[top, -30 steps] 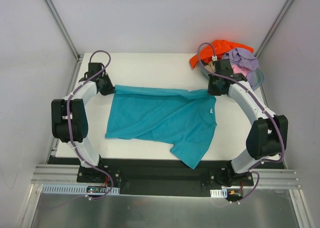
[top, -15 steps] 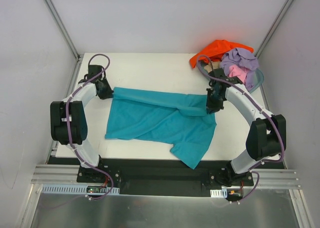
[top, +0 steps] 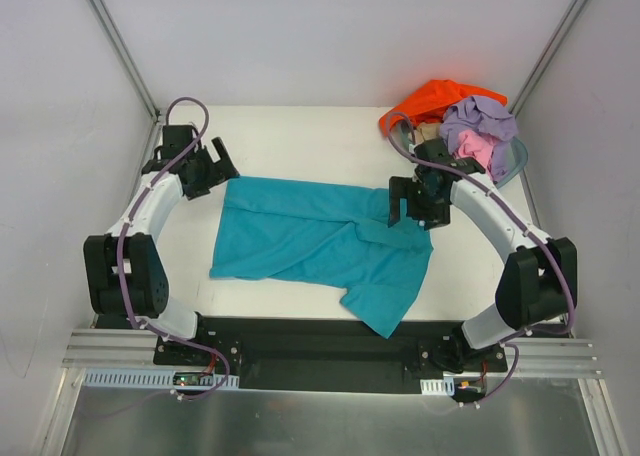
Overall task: Fold and stack the t-shirts
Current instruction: Fold the flattened tshirt in 1/3 of the way
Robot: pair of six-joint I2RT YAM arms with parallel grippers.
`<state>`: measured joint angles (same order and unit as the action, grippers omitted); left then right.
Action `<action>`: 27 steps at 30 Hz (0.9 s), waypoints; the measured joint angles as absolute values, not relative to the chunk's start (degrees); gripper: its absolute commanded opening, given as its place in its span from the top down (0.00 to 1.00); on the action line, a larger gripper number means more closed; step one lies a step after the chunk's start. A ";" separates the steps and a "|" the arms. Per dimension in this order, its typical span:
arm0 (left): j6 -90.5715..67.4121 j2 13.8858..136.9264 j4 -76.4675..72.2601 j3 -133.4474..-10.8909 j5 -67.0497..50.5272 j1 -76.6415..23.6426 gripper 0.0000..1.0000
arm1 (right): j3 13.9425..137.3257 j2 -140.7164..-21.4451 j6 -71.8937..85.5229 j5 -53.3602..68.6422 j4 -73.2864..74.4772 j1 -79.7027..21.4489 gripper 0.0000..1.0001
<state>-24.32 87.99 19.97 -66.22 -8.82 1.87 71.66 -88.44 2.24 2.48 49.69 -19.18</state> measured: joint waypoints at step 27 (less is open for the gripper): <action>-27.97 110.63 16.38 -73.67 -21.08 0.60 0.01 | 89.03 -118.83 2.46 14.68 40.77 -12.86 0.01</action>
